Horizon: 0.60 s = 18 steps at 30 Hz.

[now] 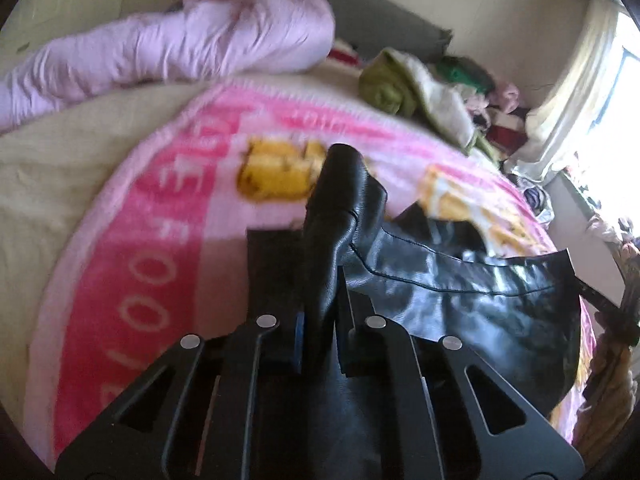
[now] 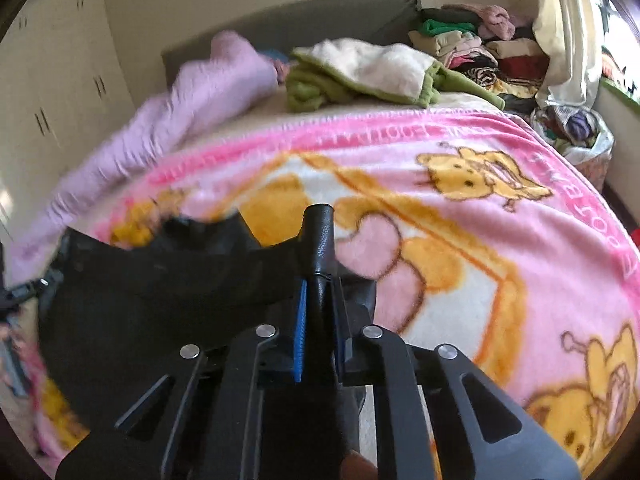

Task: Fold large clothes

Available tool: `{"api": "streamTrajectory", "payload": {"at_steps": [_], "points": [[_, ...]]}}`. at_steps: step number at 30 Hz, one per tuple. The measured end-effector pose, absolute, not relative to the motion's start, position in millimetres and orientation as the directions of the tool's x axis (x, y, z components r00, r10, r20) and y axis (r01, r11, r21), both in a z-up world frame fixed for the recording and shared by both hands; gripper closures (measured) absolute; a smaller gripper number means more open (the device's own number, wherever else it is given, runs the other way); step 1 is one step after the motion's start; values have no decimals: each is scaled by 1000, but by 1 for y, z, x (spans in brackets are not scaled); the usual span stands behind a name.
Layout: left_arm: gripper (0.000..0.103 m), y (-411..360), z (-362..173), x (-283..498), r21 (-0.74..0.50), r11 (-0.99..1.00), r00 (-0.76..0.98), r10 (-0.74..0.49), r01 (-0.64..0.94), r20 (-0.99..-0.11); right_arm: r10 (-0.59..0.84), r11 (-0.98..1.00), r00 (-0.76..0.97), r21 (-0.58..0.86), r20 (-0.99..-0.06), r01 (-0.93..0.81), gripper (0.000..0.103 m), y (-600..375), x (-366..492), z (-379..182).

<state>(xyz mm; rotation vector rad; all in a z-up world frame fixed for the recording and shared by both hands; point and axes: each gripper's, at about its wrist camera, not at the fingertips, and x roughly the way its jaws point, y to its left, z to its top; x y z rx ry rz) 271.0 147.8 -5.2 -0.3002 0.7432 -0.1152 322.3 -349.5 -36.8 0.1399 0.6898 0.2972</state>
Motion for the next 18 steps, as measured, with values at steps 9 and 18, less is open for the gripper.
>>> {"api": "streamTrajectory", "payload": {"at_steps": [9, 18], "points": [[99, 143, -1, 303, -284, 957, 735, -150, -61, -661, 304, 947, 728, 275, -615, -164, 94, -353, 361, -27], [93, 142, -56, 316, -211, 973, 660, -96, -98, -745, 217, 972, 649, 221, -730, -77, 92, -343, 388, -84]]}}
